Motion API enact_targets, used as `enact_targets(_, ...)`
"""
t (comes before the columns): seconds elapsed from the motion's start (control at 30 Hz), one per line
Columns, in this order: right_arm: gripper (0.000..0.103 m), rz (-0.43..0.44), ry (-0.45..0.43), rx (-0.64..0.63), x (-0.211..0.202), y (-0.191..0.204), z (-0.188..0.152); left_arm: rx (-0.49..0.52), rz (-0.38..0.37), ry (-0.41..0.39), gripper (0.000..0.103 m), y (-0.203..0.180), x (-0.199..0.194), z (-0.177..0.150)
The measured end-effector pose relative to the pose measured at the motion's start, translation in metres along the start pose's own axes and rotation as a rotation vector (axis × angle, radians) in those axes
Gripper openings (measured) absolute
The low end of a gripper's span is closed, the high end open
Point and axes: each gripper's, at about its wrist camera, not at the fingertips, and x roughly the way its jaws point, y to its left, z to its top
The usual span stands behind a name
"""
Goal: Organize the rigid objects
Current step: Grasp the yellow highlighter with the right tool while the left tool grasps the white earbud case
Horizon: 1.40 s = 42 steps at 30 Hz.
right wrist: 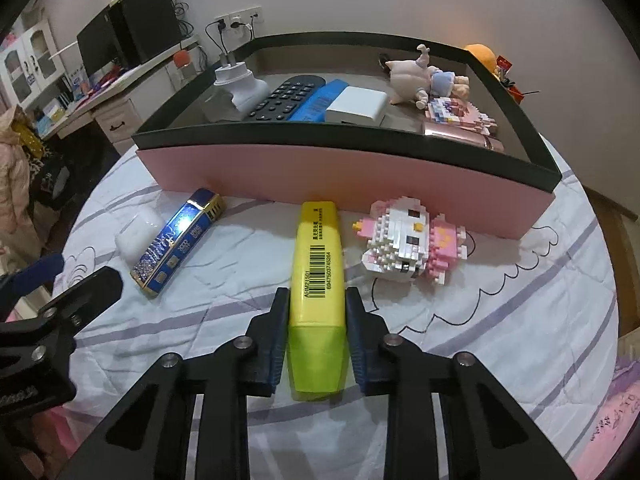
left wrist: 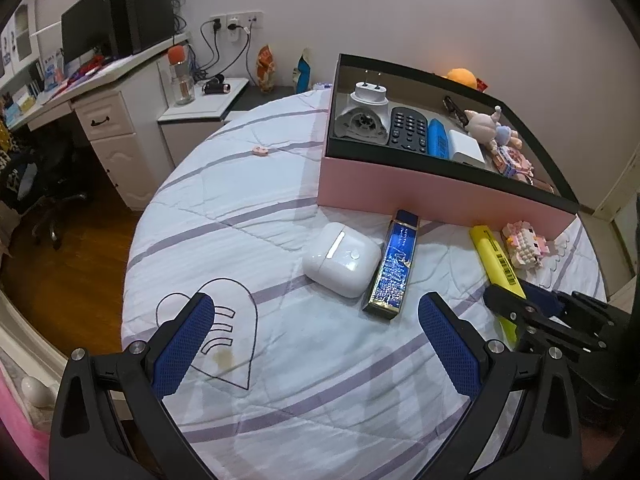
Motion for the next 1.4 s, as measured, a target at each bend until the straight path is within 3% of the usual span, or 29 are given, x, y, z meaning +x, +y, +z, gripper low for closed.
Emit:
enact_targets(0.23,0.027,0.048,0.004,0.037,-0.011,-0.012,-0.009,-0.007,-0.017,0.015,0.103,0.0,0.008,-0.001)
enact_targets(0.43,0.027,0.053,0.01,0.04,-0.015,-0.017,-0.012,-0.052,0.026,-0.002,0.103,0.016,0.014,0.005)
enact_targets(0.57,0.027,0.054,0.012,0.038,-0.012,-0.015,-0.011,-0.014,0.063,0.001,0.103,0.017,0.027,0.011)
enact_targets(0.73,0.027,0.051,0.016,0.035,-0.01,-0.013,-0.01,0.065,0.056,0.023,0.103,0.007,0.043,0.014)
enact_targets(0.87,0.027,0.049,0.018,0.034,-0.01,-0.013,-0.009,0.061,0.037,0.025,0.102,0.008,0.051,0.02)
enact_targets(0.97,0.027,0.049,0.017,0.033,-0.011,-0.014,-0.009,0.069,0.008,0.017,0.091,0.008,0.054,0.024)
enact_targets(1.2,0.027,0.06,0.013,0.036,-0.014,-0.015,-0.007,0.034,-0.039,-0.006,0.047,0.017,0.049,0.025)
enact_targets(1.3,0.027,0.066,0.008,0.038,-0.016,-0.015,-0.007,-0.018,-0.074,-0.01,0.044,0.028,0.044,0.022)
enact_targets(1.4,0.027,0.071,0.0,0.039,-0.019,-0.016,-0.006,-0.011,-0.058,-0.02,0.044,0.027,0.04,0.018)
